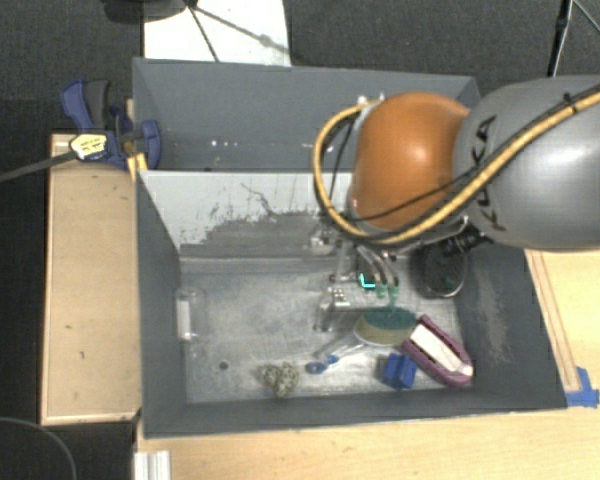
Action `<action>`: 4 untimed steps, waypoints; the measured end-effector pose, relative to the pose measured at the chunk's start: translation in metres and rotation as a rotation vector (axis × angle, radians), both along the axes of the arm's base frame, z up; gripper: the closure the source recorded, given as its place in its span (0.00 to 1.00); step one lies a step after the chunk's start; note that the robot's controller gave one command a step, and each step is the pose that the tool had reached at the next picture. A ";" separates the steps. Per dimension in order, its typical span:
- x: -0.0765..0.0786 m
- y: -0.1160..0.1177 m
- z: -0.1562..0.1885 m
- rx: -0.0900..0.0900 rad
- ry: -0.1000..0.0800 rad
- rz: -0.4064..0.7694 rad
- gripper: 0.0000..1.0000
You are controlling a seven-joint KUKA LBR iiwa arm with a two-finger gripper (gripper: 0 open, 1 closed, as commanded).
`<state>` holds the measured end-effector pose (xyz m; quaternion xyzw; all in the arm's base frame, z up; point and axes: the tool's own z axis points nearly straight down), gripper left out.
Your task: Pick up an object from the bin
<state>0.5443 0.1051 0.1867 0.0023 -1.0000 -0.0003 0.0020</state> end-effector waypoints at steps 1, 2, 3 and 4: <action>-0.064 -0.009 -0.074 0.000 0.001 0.245 0.00; -0.060 -0.071 -0.114 0.002 -0.023 0.220 0.00; -0.059 -0.069 -0.112 0.002 -0.026 0.219 1.00; -0.054 -0.081 0.061 -0.001 -0.015 0.310 1.00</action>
Offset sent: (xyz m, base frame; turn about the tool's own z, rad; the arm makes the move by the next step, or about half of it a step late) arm -0.0617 -0.0084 -0.0721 -0.2448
